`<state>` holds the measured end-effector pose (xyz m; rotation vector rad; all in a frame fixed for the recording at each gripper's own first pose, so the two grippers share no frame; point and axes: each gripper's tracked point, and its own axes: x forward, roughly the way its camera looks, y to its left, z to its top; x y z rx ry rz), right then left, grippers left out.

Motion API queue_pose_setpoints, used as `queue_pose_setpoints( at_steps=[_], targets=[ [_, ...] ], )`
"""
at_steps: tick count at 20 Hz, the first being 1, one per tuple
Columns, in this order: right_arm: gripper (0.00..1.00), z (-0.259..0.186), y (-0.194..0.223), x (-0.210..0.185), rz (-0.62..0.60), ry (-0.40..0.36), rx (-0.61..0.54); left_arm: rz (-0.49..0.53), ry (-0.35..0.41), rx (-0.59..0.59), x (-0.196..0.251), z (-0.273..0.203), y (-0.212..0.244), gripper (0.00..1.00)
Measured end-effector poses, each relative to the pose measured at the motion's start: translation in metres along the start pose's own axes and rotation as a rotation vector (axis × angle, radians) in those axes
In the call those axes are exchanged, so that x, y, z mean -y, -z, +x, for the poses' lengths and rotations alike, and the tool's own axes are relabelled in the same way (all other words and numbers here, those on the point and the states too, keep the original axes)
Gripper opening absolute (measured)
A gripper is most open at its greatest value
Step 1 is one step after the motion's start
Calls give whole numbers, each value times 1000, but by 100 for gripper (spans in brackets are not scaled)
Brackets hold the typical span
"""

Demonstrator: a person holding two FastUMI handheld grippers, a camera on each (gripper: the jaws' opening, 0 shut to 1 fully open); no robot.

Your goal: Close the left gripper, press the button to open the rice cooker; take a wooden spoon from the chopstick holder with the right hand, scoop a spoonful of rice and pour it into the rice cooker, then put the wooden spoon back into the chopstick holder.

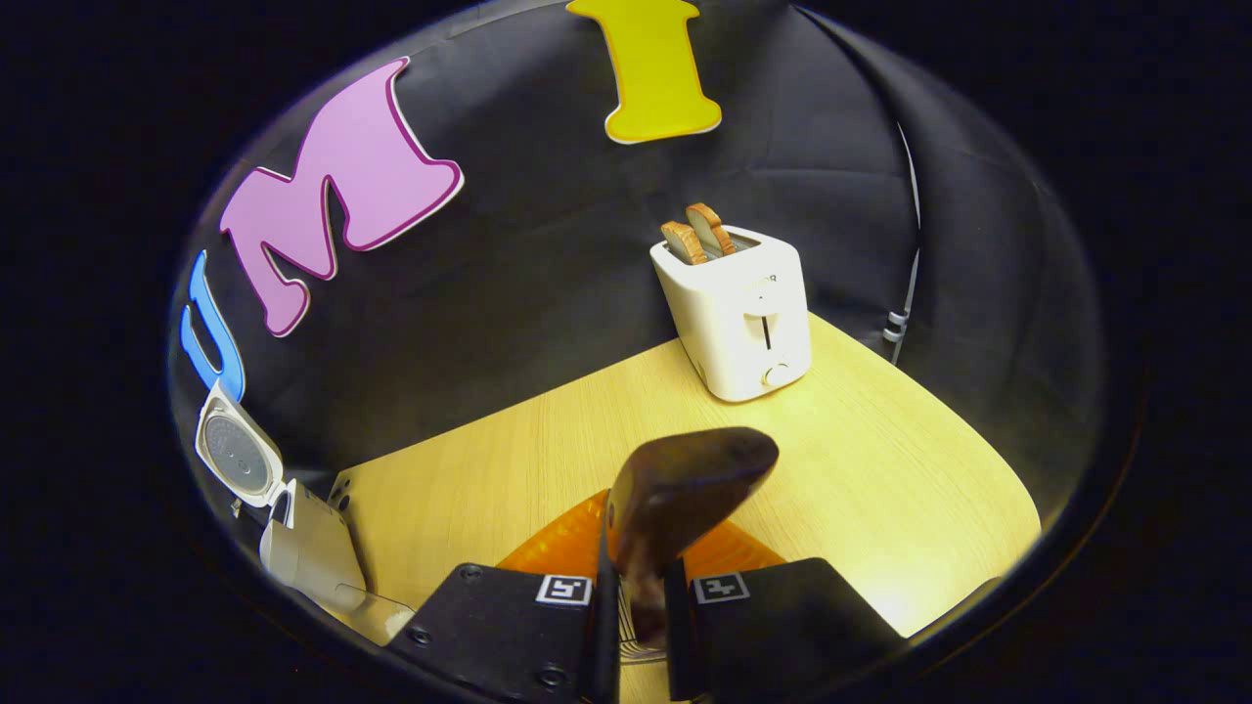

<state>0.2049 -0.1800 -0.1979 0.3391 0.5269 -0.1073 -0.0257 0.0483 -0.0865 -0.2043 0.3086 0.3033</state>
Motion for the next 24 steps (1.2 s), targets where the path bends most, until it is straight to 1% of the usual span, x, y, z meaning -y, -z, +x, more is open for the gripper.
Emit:
queue_pose_setpoints(
  at_steps=[2,3,4,5,6,8,9,10,11,12,14,16,18,22,23,24],
  targets=[
    [25,-2,-2,2,10,12,-2,-2,4,-3,1,1,1,96],
    [13,-3,-3,1,23,13,-5,3,5,-1,2,0,0,96],
    [33,-5,-3,1,31,16,-4,7,4,2,2,0,-1,96],
    [65,-6,-4,1,31,19,-6,9,7,4,2,1,-3,96],
    [53,-10,-3,0,32,21,-6,6,11,9,1,3,-5,96],
    [56,-15,-2,1,26,27,-14,-2,16,15,-1,9,-10,96],
    [53,-16,-1,2,17,32,-15,-6,17,21,-3,12,-14,96],
    [60,-18,-3,3,12,38,-13,-8,17,27,-5,15,-18,96],
    [77,-20,-4,4,8,49,-11,-10,20,32,-8,19,-25,96],
    [97,-24,-6,5,9,55,-7,-7,22,42,-10,22,-34,96],
    [98,-33,-6,4,6,64,-9,8,18,75,-17,30,-54,96],
    [98,-44,-2,7,-24,77,-13,36,-2,111,-31,40,-80,96],
    [99,-57,0,15,-61,117,3,50,-16,125,-42,50,-104,96],
    [99,-92,4,27,-80,182,33,42,24,218,-53,65,-169,95],
    [99,-103,4,31,-83,205,44,48,30,243,-57,71,-187,92],
    [99,-111,4,32,-86,220,53,54,31,268,-63,77,-205,95]
  ],
)
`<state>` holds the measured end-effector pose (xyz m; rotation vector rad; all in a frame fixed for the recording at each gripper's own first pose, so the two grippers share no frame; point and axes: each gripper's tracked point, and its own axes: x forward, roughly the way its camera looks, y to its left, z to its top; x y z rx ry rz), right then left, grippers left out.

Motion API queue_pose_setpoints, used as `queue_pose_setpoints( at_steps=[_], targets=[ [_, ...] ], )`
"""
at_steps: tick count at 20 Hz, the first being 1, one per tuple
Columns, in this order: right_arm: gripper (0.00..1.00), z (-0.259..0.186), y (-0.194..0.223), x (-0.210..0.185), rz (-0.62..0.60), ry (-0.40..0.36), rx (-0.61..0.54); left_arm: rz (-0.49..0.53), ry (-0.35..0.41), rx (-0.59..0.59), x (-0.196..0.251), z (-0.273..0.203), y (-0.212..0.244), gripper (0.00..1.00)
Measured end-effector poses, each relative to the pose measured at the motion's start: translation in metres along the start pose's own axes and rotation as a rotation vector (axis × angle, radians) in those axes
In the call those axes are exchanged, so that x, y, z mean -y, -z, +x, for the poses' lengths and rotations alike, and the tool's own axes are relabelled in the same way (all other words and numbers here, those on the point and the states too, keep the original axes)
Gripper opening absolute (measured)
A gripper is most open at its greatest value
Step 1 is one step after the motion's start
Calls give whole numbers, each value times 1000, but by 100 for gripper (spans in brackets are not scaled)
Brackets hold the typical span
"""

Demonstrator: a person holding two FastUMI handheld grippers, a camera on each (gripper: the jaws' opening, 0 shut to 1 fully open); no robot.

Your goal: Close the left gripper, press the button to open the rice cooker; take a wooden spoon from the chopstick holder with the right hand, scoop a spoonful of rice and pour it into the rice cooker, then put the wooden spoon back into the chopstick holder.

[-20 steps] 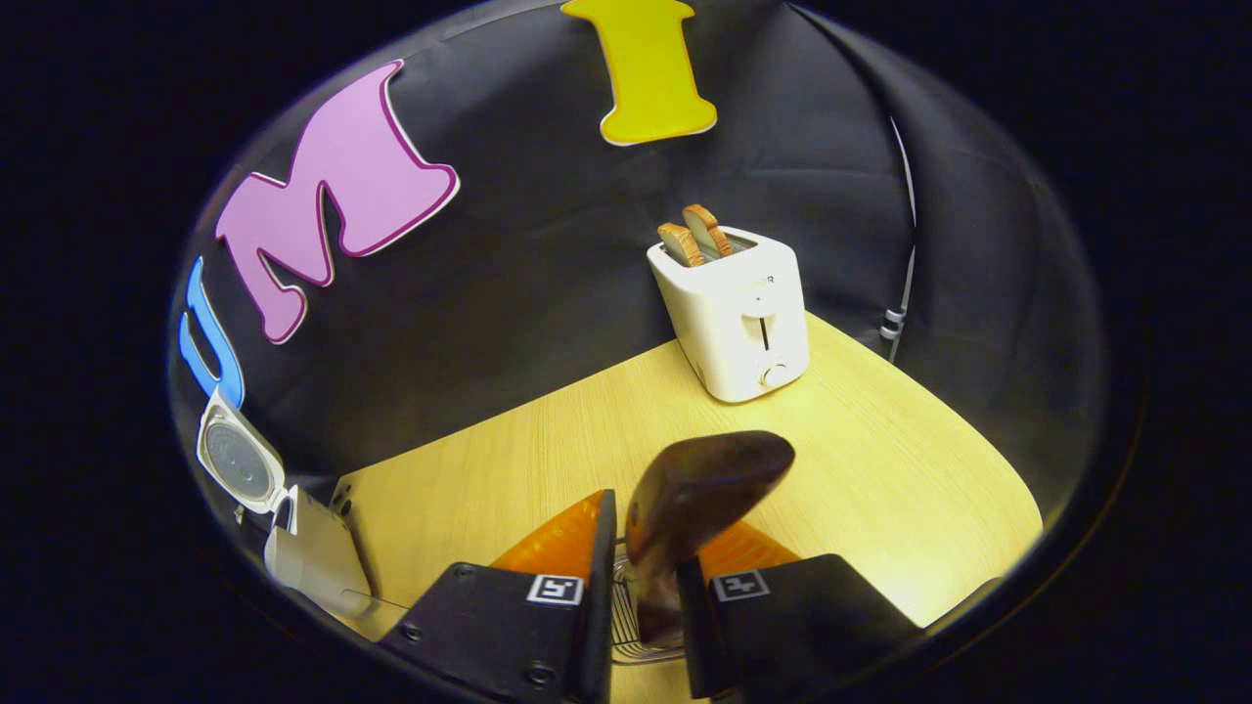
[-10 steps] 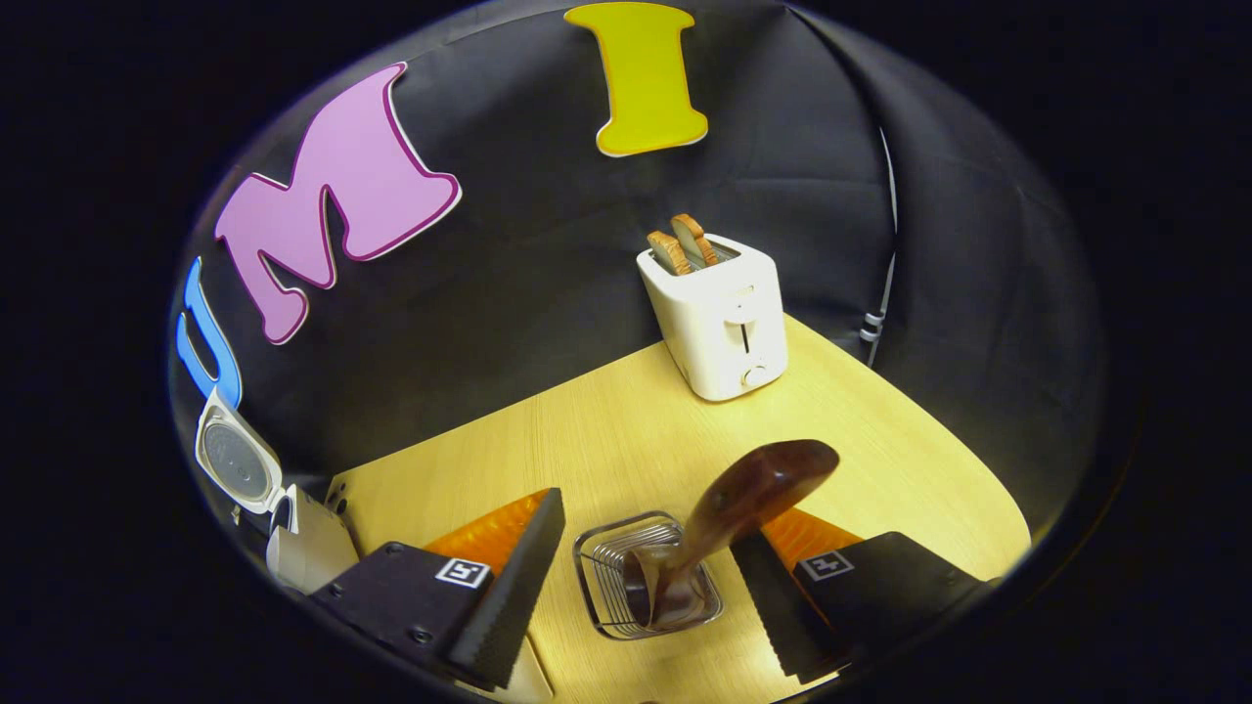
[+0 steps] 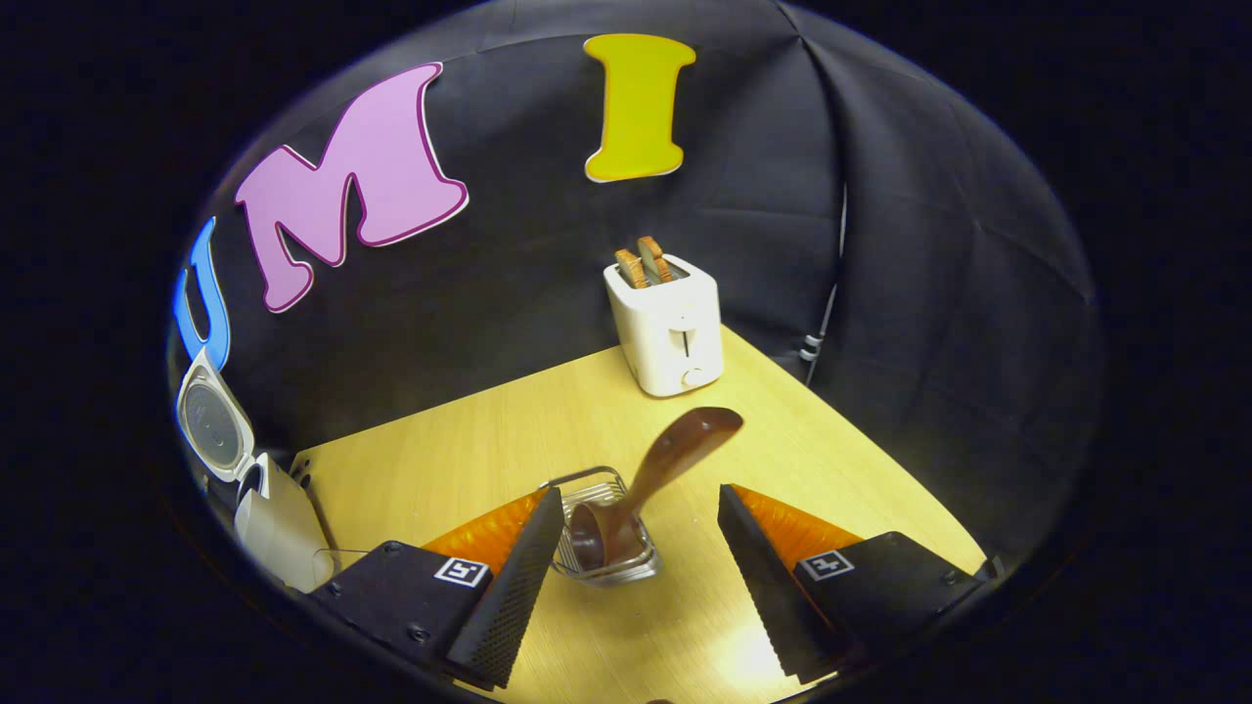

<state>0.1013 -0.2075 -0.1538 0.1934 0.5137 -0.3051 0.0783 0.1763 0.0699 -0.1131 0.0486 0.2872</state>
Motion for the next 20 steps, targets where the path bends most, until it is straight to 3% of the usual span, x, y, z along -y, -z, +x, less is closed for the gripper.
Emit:
queue_pose_setpoints(
  at_steps=[8,12,17,20],
  targets=[
    [99,-69,6,6,-58,78,9,-65,17,99,-32,82,-96,95],
    [99,-100,8,6,-93,99,-1,-76,84,119,-27,120,-131,95],
    [99,-133,29,-8,3,113,-43,24,88,186,-25,173,-161,94],
    [99,-144,41,-29,30,90,-63,37,68,154,-30,208,-142,93]
  ],
)
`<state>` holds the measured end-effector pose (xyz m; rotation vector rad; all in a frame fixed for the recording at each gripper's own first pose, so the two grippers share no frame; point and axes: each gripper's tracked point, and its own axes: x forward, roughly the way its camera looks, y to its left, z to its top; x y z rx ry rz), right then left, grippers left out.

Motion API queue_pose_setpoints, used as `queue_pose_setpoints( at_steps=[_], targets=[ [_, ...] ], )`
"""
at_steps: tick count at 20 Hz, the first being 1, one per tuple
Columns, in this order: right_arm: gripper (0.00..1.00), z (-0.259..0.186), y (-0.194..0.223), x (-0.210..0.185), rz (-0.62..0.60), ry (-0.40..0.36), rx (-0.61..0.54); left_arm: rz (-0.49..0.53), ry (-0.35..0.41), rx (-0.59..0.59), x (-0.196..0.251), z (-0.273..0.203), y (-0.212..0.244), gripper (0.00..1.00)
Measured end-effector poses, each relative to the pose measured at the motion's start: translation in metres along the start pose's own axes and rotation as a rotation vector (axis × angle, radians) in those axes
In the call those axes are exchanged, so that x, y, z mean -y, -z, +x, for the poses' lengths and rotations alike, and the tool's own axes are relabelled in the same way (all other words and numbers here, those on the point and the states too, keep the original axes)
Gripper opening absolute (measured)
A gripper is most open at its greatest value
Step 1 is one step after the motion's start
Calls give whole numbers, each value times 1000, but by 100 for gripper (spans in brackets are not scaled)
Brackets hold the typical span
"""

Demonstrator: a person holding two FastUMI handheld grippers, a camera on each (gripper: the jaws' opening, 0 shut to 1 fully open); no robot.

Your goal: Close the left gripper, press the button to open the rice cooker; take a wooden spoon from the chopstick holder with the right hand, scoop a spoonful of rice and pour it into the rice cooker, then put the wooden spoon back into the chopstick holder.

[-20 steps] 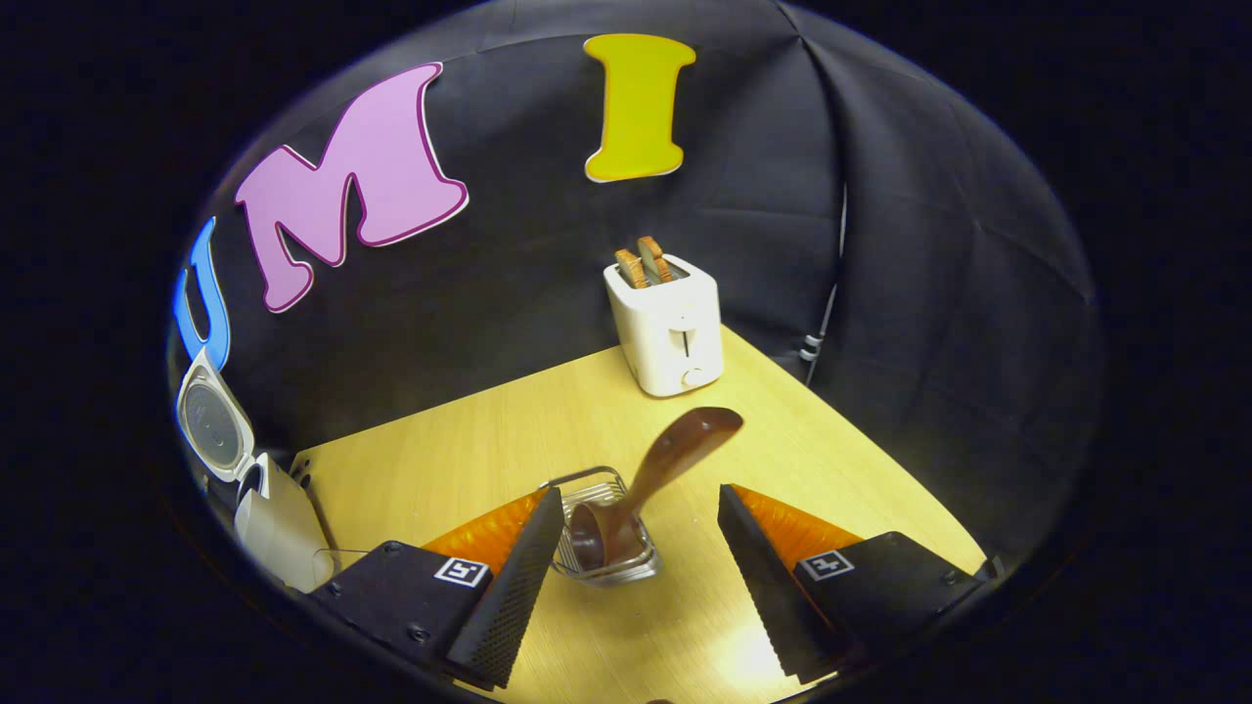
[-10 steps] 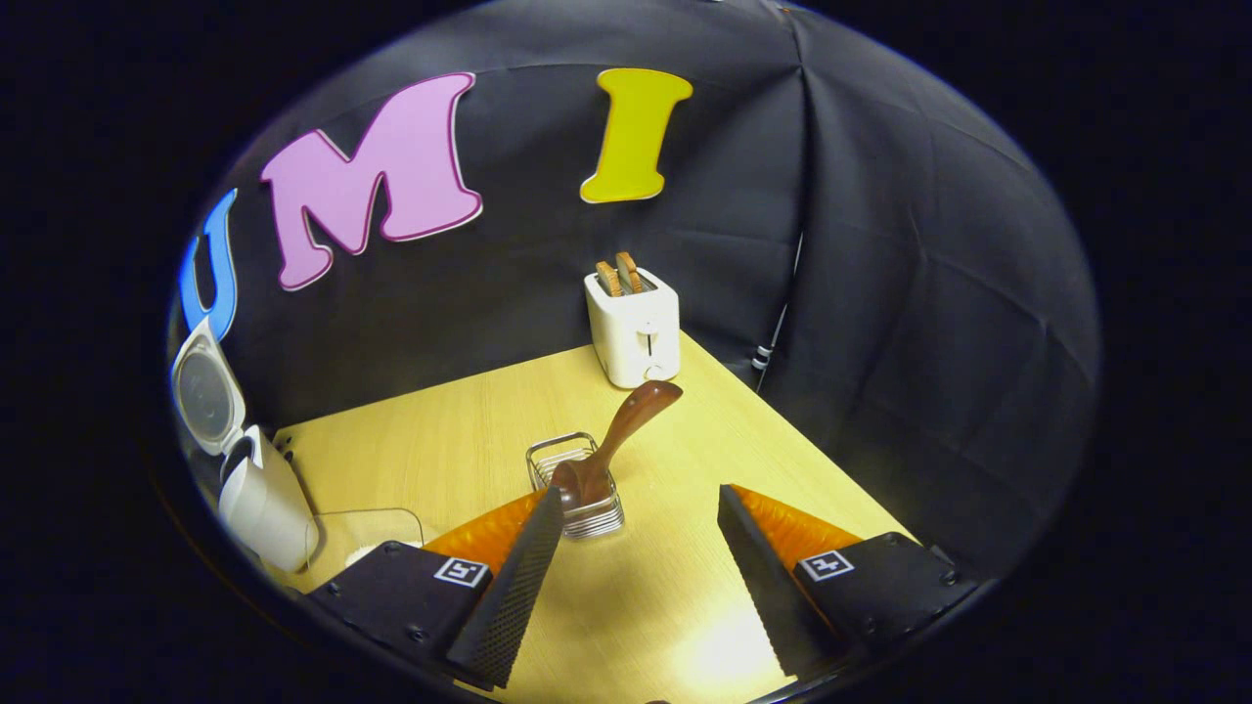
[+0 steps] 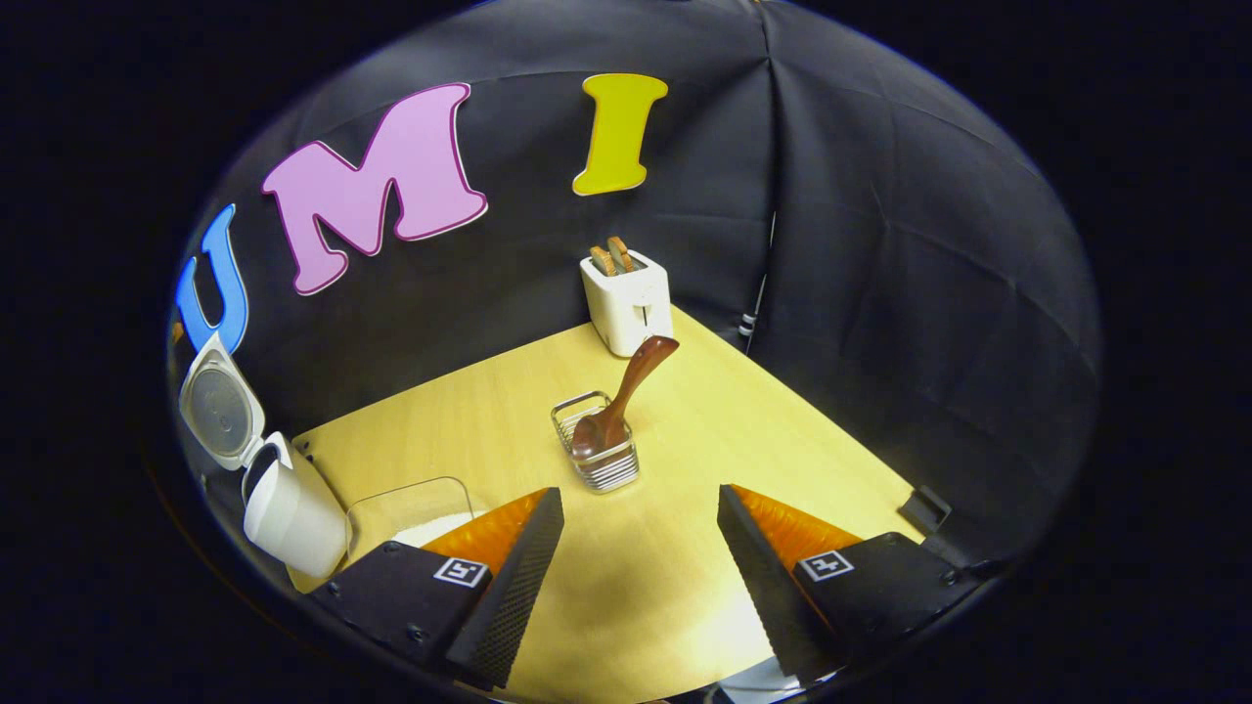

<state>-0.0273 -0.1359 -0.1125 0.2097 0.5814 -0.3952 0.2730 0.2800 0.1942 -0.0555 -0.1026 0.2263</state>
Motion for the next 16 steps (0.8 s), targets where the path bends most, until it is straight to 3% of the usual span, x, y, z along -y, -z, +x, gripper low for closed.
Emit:
queue_pose_setpoints(
  at_steps=[6,10,16],
  targets=[
    [99,-14,27,-34,-47,-85,-50,48,26,-171,12,35,62,93],
    [99,-14,35,-45,-74,-122,-51,90,20,-239,15,27,71,95],
    [99,-13,52,-59,-94,-187,-70,79,69,-396,39,-16,92,96]
  ],
)
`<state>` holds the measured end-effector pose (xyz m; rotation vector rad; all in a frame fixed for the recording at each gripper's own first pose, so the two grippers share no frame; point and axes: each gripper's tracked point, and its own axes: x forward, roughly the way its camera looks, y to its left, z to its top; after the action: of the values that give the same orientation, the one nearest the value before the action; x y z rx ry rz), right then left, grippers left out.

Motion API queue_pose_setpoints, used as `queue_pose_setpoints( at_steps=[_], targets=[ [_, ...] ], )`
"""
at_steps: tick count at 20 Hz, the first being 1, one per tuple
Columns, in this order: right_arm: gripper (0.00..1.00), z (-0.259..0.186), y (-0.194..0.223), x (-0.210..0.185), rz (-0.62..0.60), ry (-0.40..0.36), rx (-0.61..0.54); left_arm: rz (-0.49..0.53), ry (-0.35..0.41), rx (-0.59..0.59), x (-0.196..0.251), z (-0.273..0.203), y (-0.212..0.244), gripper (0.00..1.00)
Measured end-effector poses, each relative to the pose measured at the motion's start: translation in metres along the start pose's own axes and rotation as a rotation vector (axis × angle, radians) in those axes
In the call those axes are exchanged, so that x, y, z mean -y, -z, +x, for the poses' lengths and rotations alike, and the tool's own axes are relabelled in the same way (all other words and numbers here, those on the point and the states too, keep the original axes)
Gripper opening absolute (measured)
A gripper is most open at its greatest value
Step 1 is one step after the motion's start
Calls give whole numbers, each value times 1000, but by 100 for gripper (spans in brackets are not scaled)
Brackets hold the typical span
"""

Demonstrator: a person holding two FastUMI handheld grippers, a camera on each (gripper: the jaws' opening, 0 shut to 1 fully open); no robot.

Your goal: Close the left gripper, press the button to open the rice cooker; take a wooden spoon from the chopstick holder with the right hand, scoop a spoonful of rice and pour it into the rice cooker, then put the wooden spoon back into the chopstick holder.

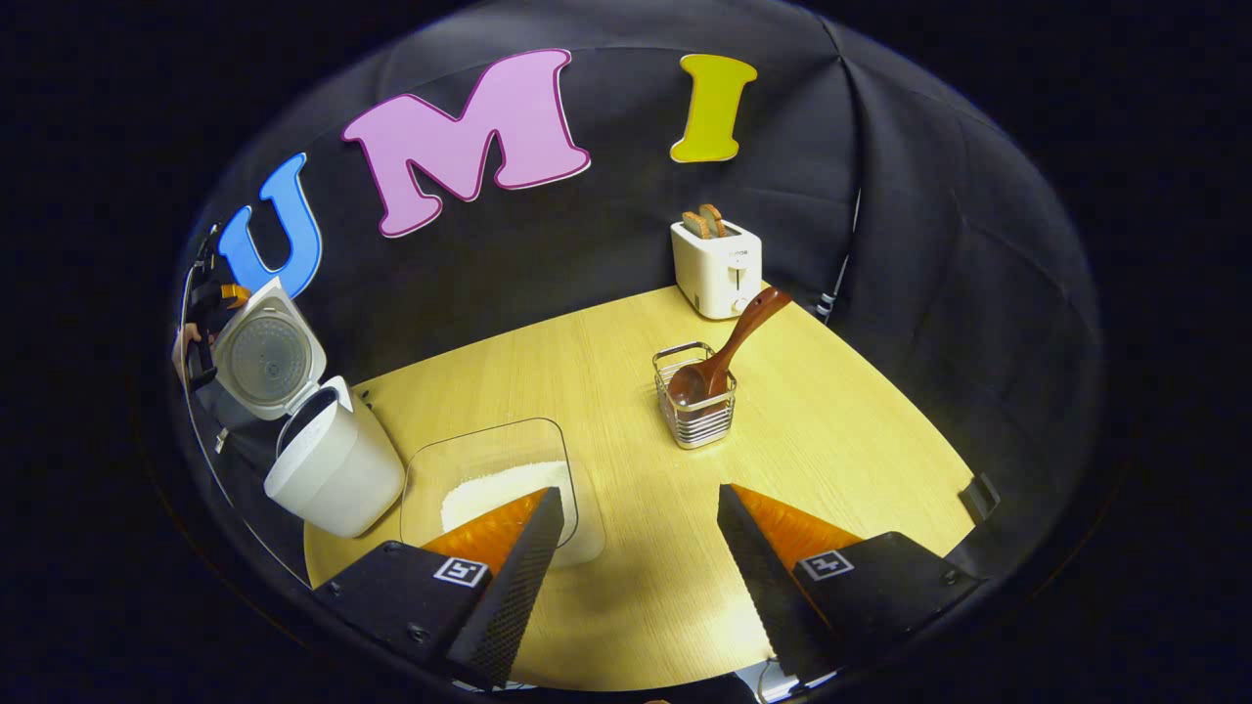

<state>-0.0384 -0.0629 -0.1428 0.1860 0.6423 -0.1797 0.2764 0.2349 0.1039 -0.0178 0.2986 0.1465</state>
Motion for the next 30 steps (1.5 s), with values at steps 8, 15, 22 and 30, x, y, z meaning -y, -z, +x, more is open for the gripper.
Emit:
queue_pose_setpoints(
  at_steps=[8,15,22,30],
  targets=[
    [99,2,-18,-5,-14,-76,52,-18,10,-147,49,-48,91,97],
    [99,13,-6,14,-2,-71,41,-112,-38,-156,83,-56,174,98],
    [99,18,10,15,-29,-76,8,1,-104,-188,89,-44,245,98],
    [99,20,25,6,-45,-99,14,71,-98,-128,93,-33,250,100]
  ],
)
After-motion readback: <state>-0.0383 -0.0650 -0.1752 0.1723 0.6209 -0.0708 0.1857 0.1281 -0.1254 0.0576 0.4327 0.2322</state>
